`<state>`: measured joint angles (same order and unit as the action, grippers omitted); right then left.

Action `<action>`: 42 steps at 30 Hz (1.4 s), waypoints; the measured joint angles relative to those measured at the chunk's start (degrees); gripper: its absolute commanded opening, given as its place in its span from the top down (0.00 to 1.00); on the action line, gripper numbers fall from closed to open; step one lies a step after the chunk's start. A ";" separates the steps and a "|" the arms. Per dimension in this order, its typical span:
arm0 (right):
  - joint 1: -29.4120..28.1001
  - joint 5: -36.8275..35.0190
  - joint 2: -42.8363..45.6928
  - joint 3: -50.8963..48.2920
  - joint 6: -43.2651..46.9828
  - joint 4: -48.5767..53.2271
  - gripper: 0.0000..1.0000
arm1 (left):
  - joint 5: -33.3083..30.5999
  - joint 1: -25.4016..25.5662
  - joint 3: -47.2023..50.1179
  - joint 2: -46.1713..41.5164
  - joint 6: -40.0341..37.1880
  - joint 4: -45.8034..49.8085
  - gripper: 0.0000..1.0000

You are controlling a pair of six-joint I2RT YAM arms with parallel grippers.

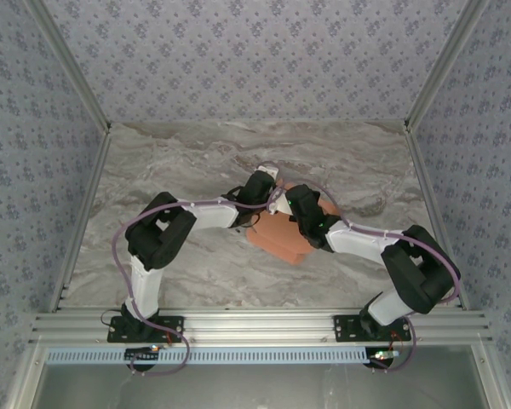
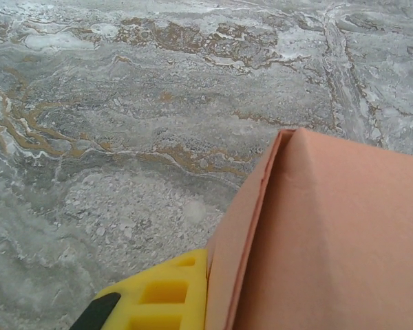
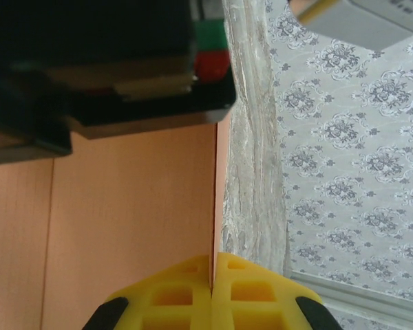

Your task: Fold the paper box

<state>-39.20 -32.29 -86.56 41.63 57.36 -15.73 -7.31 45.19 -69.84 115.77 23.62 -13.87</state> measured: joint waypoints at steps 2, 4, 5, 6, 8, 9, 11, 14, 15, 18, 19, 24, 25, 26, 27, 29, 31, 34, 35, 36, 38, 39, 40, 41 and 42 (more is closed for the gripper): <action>0.00 -0.13 -0.02 0.00 -0.26 -0.13 0.98 | 0.00 0.00 -0.31 0.22 0.76 0.00 1.00; 0.00 -0.37 -0.11 0.00 -0.66 -0.17 0.98 | 0.00 0.02 -0.63 0.46 1.46 0.02 1.00; 0.00 -0.44 -0.13 0.00 -0.85 -0.15 0.98 | -0.02 0.04 -0.72 0.50 1.62 0.02 1.00; 0.00 -0.52 -0.13 0.00 -1.03 -0.15 0.98 | -0.02 0.11 -0.74 0.50 1.79 0.02 1.00; 0.02 -0.57 -0.13 0.00 -1.18 -0.13 0.98 | 0.04 0.15 -0.74 0.50 1.95 -0.02 1.00; 0.07 -0.57 -0.13 0.00 -1.29 -0.11 0.98 | 0.22 0.15 -0.72 0.50 1.92 -0.13 1.00; 0.24 -0.59 -0.13 0.00 -1.51 -0.11 0.98 | 0.74 0.13 -0.33 0.50 1.51 -1.09 0.97; 0.46 -0.50 -0.11 0.15 -1.73 0.11 0.98 | 2.14 -0.22 1.11 0.42 0.46 -3.82 0.89; 0.48 -0.42 -0.11 0.31 -1.88 0.26 0.99 | 2.84 -0.48 1.68 0.26 -0.02 -4.61 0.86; 0.61 0.35 0.00 0.52 -2.69 1.42 0.99 | 5.09 -1.77 3.65 -0.52 -1.09 -6.67 0.73; 0.61 0.63 0.00 0.55 -2.99 1.62 0.99 | 6.12 -2.43 4.46 -0.94 -1.44 -7.08 0.69; 0.70 2.16 0.02 1.01 -4.09 2.80 1.00 | 10.75 -4.63 7.72 -2.73 -3.89 -8.70 0.56; 0.72 2.38 0.02 1.07 -4.24 3.13 1.00 | 11.61 -4.98 8.09 -2.89 -4.33 -8.79 0.54; 0.72 2.54 0.02 1.18 -4.28 3.48 1.00 | 12.41 -5.29 8.41 -3.08 -4.74 -8.90 0.53; 0.72 2.69 0.02 1.29 -4.33 3.67 1.00 | 13.07 -5.53 8.72 -3.23 -5.20 -8.94 0.51; 0.76 2.89 0.02 1.66 -4.46 4.22 1.00 | 14.25 -5.99 9.49 -3.93 -6.23 -9.07 0.49; 0.96 2.95 0.02 1.84 -4.48 4.55 1.00 | 15.45 -6.43 10.21 -4.79 -7.10 -9.09 0.46; 1.25 2.93 0.02 1.92 -4.50 5.16 1.00 | 17.29 -6.95 10.54 -5.64 -8.39 -9.14 0.43; 1.33 2.93 0.02 1.97 -4.50 5.29 1.00 | 17.99 -6.95 10.54 -5.75 -8.85 -9.16 0.43; 1.42 2.93 0.02 2.03 -4.50 5.40 1.00 | 18.51 -6.99 10.54 -5.79 -9.16 -9.18 0.43; 1.46 2.93 0.02 2.14 -4.63 5.64 1.00 | 19.39 -7.21 10.54 -5.79 -9.77 -9.16 0.43; 1.46 2.93 0.02 2.19 -4.68 5.73 1.00 | 19.67 -7.21 10.54 -5.79 -10.14 -9.14 0.44; 1.46 2.91 0.02 2.19 -4.72 5.79 1.00 | 19.87 -7.21 10.54 -5.79 -10.40 -9.11 0.44; 1.46 2.91 0.02 2.19 -4.74 5.84 1.00 | 20.04 -7.21 10.54 -5.79 -10.75 -9.11 0.46; 1.46 2.91 0.02 2.19 -4.92 5.90 1.00 | 20.20 -7.21 10.54 -5.79 -11.04 -9.11 0.46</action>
<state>-37.74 -29.39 -86.54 43.81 52.45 -9.82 12.88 37.98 -59.31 109.97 12.58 -22.98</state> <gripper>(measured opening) 0.054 0.550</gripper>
